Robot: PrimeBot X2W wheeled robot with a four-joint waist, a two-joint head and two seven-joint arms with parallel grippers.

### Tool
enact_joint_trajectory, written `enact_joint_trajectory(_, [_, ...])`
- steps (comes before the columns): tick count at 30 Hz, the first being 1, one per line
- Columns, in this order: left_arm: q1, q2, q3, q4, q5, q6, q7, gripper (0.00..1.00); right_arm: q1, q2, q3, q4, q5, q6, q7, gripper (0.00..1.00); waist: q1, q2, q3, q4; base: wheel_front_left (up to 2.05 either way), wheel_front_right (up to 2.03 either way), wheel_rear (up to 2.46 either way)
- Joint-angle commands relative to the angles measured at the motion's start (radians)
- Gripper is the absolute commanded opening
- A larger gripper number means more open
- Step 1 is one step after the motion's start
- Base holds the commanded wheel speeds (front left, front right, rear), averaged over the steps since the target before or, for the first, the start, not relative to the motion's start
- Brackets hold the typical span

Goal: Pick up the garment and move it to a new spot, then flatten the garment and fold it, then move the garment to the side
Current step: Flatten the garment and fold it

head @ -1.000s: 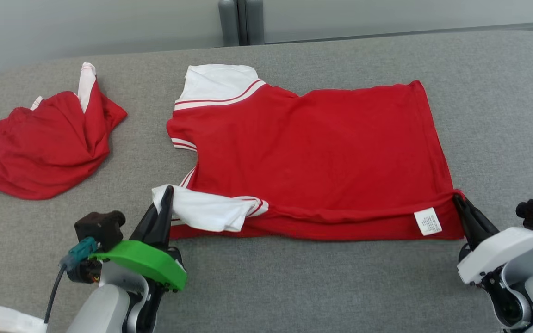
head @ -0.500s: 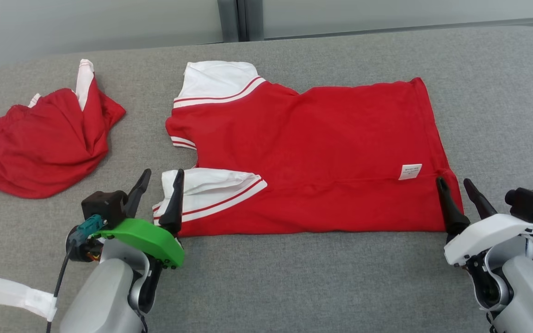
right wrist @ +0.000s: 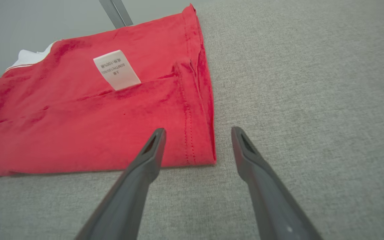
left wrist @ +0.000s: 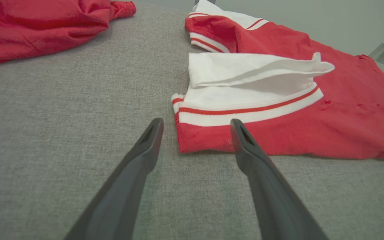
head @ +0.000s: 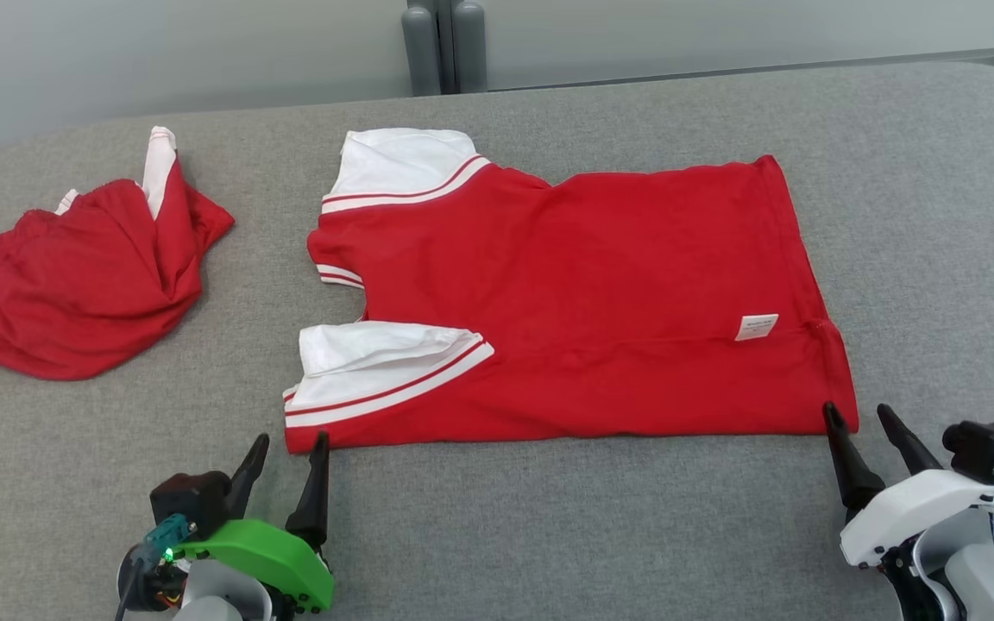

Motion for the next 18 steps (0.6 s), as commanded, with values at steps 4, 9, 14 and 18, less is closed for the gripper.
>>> enact_joint_trajectory(4, [-0.052, -0.005, -0.005, 0.066, 0.000, -0.009, -0.003, 1.00, -0.055, 0.020, 0.005, 0.065, -0.013, -0.001, 0.003, 1.00, 0.0000, 0.0000, 0.015, -0.001, 0.00, 0.00, 0.00])
enact_joint_trajectory(9, [-0.114, -0.027, -0.020, 0.156, -0.031, -0.023, 0.016, 0.90, -0.109, 0.045, 0.027, 0.142, 0.000, -0.002, 0.012, 0.92, 0.0000, 0.0000, 0.029, -0.001, 0.00, 0.00, 0.00])
enact_joint_trajectory(14, [-0.157, -0.043, -0.043, 0.215, -0.063, -0.030, 0.014, 0.00, -0.135, 0.060, 0.055, 0.187, 0.023, -0.001, 0.009, 0.00, 0.0000, 0.0000, 0.030, -0.002, 0.00, 0.00, 0.00])
enact_joint_trajectory(18, [-0.152, -0.038, -0.049, 0.218, -0.077, -0.032, 0.004, 0.00, -0.127, 0.062, 0.068, 0.192, 0.043, -0.001, -0.001, 0.00, 0.0000, 0.0000, 0.003, 0.002, 0.00, 0.00, 0.00])
